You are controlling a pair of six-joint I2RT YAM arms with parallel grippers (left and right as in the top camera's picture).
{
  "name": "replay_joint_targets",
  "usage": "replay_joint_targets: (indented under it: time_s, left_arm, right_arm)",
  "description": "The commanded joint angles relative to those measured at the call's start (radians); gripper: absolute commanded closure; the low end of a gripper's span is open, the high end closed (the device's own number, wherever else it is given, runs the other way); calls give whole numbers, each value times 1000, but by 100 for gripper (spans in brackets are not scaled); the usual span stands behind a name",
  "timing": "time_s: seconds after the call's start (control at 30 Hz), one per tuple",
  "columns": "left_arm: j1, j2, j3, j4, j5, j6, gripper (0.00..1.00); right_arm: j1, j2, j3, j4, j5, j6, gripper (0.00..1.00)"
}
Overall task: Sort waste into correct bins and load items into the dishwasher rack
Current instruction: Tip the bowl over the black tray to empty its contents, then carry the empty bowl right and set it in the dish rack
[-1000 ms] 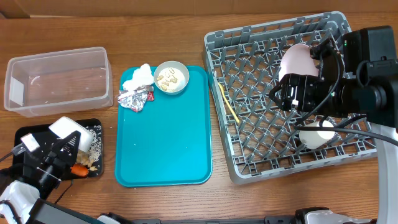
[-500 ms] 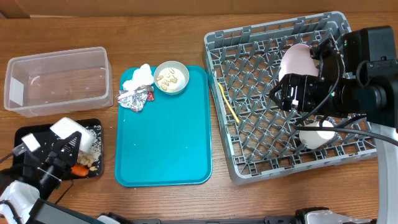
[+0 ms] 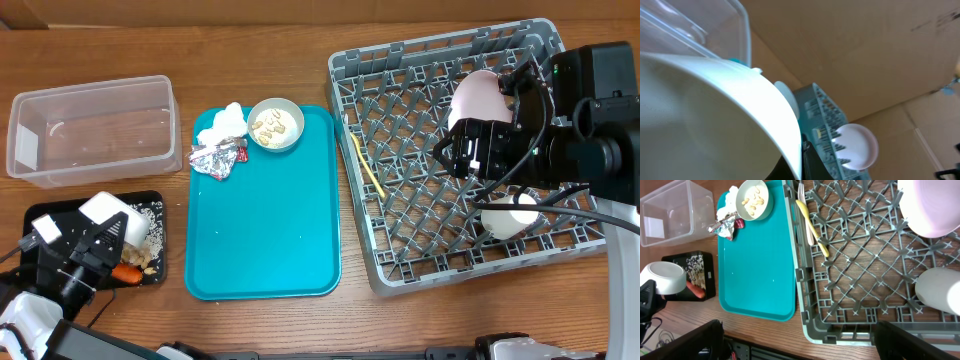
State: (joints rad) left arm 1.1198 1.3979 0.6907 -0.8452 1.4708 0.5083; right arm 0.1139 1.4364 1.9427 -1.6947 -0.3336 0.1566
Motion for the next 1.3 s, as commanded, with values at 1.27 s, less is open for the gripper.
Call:
replay_joint_targets:
  time_s: [1.27]
  left_arm:
    - [-1503, 528, 275, 2087, -592, -1475, 96]
  right_arm:
    - [4, 2, 2, 2, -1, -2, 0]
